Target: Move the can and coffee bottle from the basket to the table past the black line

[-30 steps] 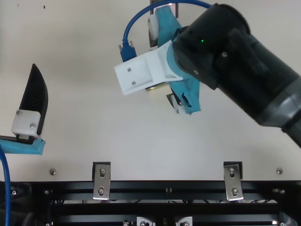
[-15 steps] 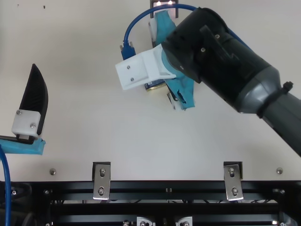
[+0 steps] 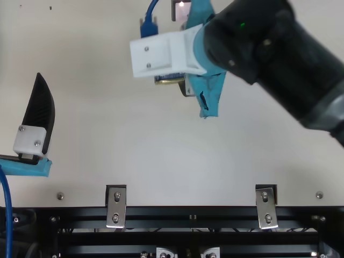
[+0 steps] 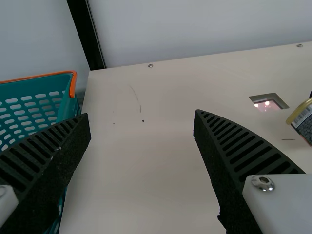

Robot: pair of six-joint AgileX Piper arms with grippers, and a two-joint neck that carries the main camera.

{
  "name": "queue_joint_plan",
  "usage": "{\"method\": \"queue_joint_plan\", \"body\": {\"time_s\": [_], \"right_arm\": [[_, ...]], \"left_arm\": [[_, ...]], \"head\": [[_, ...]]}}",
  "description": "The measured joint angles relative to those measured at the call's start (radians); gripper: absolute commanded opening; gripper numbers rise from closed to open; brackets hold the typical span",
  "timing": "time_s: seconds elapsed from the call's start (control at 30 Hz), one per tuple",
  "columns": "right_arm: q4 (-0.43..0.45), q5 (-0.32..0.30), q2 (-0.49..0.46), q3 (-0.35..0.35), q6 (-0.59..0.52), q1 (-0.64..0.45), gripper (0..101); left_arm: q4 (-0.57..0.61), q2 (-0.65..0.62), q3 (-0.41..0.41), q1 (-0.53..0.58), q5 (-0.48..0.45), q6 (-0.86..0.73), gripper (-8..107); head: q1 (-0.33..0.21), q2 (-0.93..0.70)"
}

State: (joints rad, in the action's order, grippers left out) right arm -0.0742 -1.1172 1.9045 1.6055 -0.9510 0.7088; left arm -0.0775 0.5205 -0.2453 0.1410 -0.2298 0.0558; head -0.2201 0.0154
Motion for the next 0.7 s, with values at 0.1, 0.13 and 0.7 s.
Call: {"method": "queue_joint_plan", "body": {"time_s": [0.1,0.13,0.7], "right_arm": [[-0.026,-0.013,-0.019,-0.004,0.047,-0.023,0],[-0.02,-0.012,-0.027,-0.011,0.066,-0.032,0],[0.142,0.059,-0.286,-0.308,0.444,-0.286,0]], "left_arm": [[0.0,0.0,0.0,0.0,0.0,0.0,90],[0.0,0.0,0.0,0.0,0.0,0.0,90],[0.0,0.0,0.0,0.0,0.0,0.0,90]], "head": [[0.005,0.051],[0.01,0.072],[0.036,0.548]]}}
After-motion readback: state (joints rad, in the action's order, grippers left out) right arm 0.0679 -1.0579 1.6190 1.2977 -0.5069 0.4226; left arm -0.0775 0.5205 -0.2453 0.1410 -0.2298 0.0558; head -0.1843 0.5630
